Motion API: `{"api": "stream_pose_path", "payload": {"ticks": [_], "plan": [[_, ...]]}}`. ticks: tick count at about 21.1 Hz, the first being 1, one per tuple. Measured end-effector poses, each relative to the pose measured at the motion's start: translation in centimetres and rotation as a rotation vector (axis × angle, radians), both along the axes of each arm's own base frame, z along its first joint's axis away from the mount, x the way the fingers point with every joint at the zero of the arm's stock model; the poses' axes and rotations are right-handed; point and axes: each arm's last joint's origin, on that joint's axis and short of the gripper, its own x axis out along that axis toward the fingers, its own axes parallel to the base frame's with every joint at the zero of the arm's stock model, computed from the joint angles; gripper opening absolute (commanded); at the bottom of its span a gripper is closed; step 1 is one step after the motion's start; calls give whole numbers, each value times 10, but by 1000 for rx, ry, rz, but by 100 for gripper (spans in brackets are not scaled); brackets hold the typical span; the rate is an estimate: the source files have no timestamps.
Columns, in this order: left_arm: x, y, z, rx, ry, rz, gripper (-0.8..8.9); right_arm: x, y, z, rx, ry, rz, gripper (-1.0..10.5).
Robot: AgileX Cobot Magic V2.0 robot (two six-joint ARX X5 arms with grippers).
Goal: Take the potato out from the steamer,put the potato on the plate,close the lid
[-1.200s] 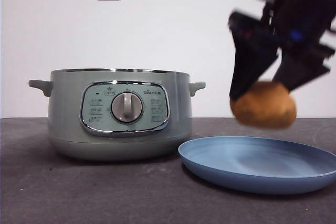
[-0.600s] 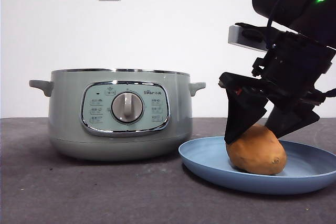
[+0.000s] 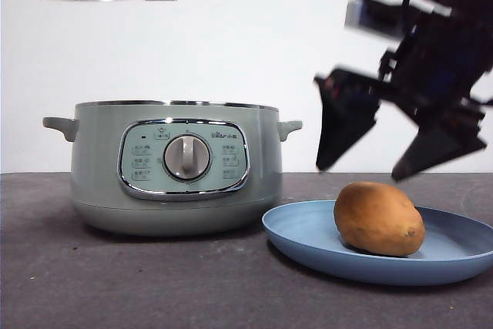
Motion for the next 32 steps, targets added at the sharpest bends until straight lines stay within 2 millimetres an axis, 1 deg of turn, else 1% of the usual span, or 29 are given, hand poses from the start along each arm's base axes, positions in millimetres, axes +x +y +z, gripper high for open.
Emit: {"api": "stream_pose_path", "payload": {"ticks": [1, 4, 6, 8, 12, 14, 16, 19, 24, 27, 32], "plan": [[14, -8, -6, 6, 7, -16, -8, -6, -3, 9, 13, -22, 0, 572], [43, -29, -22, 25, 9, -58, -9, -24, -14, 34, 45, -75, 0, 568], [63, -40, -35, 32, 11, -74, -8, -40, -24, 51, 71, -119, 0, 568], [80, -48, -49, 42, 31, -74, -8, -58, -34, 68, 107, -174, -3, 568], [103, -57, -71, 71, 52, -57, -8, -89, -53, 91, 175, -274, -14, 567], [110, -60, -78, 78, 48, -62, -8, -100, -61, 97, 184, -319, -41, 567], [116, -63, -83, 81, 43, -67, -8, -105, -64, 99, 184, -345, -63, 567], [121, -67, -92, 92, 64, -72, -8, -106, -65, 98, 167, -337, -77, 567], [122, -69, -95, 97, 70, -76, -8, -105, -65, 97, 161, -327, -77, 567], [125, -72, -102, 109, 93, -79, -8, -104, -65, 97, 160, -326, -77, 567], [124, -73, -102, 118, 95, -73, -9, -104, -65, 97, 159, -326, -77, 567]]}}
